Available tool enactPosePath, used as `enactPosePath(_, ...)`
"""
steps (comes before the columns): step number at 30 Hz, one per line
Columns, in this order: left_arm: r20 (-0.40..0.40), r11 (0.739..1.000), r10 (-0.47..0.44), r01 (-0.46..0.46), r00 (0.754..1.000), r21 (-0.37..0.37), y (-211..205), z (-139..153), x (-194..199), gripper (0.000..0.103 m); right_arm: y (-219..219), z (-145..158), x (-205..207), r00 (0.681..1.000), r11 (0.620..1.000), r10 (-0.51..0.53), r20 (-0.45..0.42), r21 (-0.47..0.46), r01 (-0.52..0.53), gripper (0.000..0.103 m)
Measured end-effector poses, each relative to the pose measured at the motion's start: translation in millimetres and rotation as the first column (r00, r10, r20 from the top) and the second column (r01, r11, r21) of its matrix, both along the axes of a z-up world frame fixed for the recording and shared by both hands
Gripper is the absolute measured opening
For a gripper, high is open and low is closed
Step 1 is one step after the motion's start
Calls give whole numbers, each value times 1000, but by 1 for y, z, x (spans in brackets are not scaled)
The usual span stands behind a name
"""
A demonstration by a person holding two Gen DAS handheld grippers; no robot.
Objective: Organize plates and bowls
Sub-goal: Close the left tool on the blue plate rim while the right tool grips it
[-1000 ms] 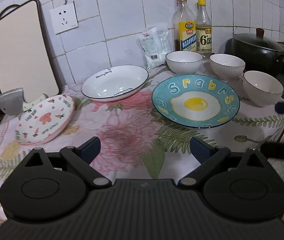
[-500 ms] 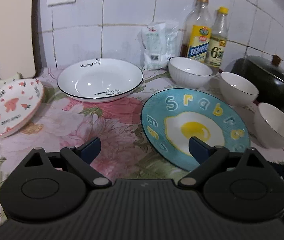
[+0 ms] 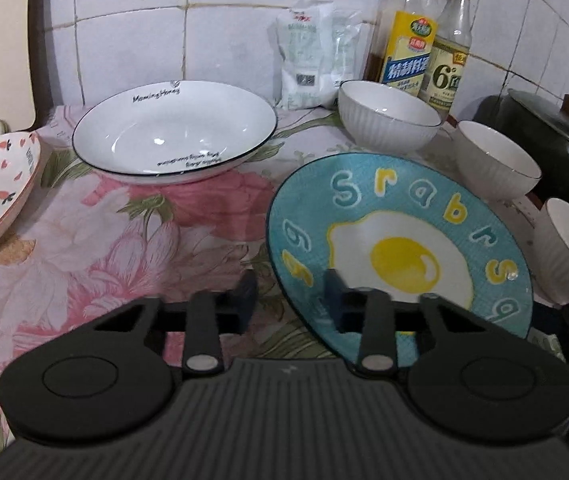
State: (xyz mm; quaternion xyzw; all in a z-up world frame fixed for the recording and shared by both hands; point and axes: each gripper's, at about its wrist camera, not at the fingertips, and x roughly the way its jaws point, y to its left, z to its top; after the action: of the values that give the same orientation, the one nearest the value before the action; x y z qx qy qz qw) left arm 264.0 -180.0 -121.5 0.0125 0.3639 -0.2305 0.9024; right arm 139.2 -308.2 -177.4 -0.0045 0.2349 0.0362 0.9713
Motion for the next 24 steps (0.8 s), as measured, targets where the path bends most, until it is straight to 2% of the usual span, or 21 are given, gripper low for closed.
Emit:
enactPosePath(2, 1, 1000, -4, 4, 1000, -8, -2, -1, 0, 25, 1, 0, 3, 1000, 1000, 14, 3, 3, -14, 103)
enactPosePath(7, 6, 1000, 2, -2, 1000, -31, -3, -2, -2, 23, -1, 0, 10, 999, 999, 33, 16, 4, -33, 103)
enactPosePath(11, 90, 999, -21, 19, 996, 28, -9, -3, -16, 23, -2, -2, 11, 999, 999, 32, 38, 6, -32, 103)
enactPosePath(15, 116, 998, -39, 34, 992, 43, -12, -2, -24, 23, -2, -3, 10, 998, 1000, 20, 56, 9, -21, 103)
enactPosePath(21, 76, 998, -55, 56, 996, -7, -5, -2, -23, 22, -3, -3, 11, 998, 1000, 25, 60, 7, -26, 103)
enactPosePath(24, 53, 999, -38, 40, 998, -37, 1, -1, -18, 18, -5, 1, 7, 999, 999, 34, 41, 20, -35, 103)
